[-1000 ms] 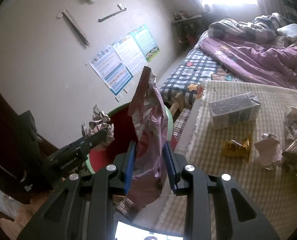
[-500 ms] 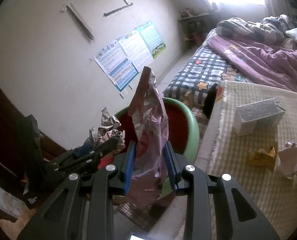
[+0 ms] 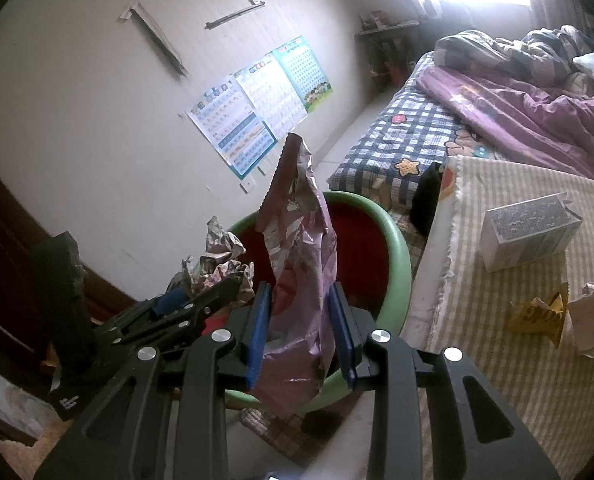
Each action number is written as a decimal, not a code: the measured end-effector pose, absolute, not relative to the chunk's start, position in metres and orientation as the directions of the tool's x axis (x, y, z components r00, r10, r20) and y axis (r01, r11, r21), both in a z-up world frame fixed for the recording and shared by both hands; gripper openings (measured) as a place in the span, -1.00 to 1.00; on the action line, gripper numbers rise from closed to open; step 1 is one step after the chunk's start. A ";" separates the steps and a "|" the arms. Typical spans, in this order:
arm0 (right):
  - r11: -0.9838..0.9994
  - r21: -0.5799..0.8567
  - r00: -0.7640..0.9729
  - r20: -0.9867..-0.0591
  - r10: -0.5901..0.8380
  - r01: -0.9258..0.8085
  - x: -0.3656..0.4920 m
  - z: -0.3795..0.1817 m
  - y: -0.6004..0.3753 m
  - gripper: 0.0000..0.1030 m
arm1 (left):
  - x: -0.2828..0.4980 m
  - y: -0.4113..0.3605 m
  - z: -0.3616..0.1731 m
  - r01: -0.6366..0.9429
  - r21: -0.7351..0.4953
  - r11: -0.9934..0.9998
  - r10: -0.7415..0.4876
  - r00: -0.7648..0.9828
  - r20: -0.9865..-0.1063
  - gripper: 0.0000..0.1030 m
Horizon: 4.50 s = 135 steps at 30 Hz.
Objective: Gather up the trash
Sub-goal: 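Open the left gripper over the bucket while the right gripper drops the pink bag in, then grasp a yellow wrapper with the left gripper while the right gripper grasps an orange snack bag, then lift the yellow wrapper and orange snack bag off the mat with both grippers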
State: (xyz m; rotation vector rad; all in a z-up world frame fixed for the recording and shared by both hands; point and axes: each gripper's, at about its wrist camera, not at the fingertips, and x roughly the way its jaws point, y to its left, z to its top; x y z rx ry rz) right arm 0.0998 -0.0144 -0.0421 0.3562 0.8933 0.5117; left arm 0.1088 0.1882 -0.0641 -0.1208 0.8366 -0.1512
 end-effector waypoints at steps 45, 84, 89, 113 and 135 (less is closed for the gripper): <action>0.821 0.542 0.577 -0.618 0.534 -0.180 0.049 -0.045 -0.156 0.00 | 0.079 0.119 -0.042 0.045 -0.120 0.992 -0.116 0.721 -0.684 0.42; 0.800 0.596 0.694 -0.607 0.387 0.075 0.034 -0.065 -0.372 0.26 | 0.090 -0.056 -0.111 0.083 -0.238 0.968 -0.244 0.551 -0.798 -0.32; 0.775 0.619 0.684 -0.621 0.383 0.127 0.060 -0.066 -0.376 0.46 | 0.064 -0.078 -0.097 0.140 -0.233 0.962 -0.271 0.566 -0.779 -0.32; 0.767 0.640 0.612 -0.624 0.486 0.043 0.059 -0.073 -0.347 0.22 | 0.053 -0.083 -0.100 0.157 -0.233 0.960 -0.281 0.559 -0.780 -0.32; 0.790 0.608 0.635 -0.579 0.511 -0.080 0.030 -0.048 -0.324 0.23 | 0.050 -0.077 -0.088 0.159 -0.248 0.956 -0.293 0.586 -0.755 -0.32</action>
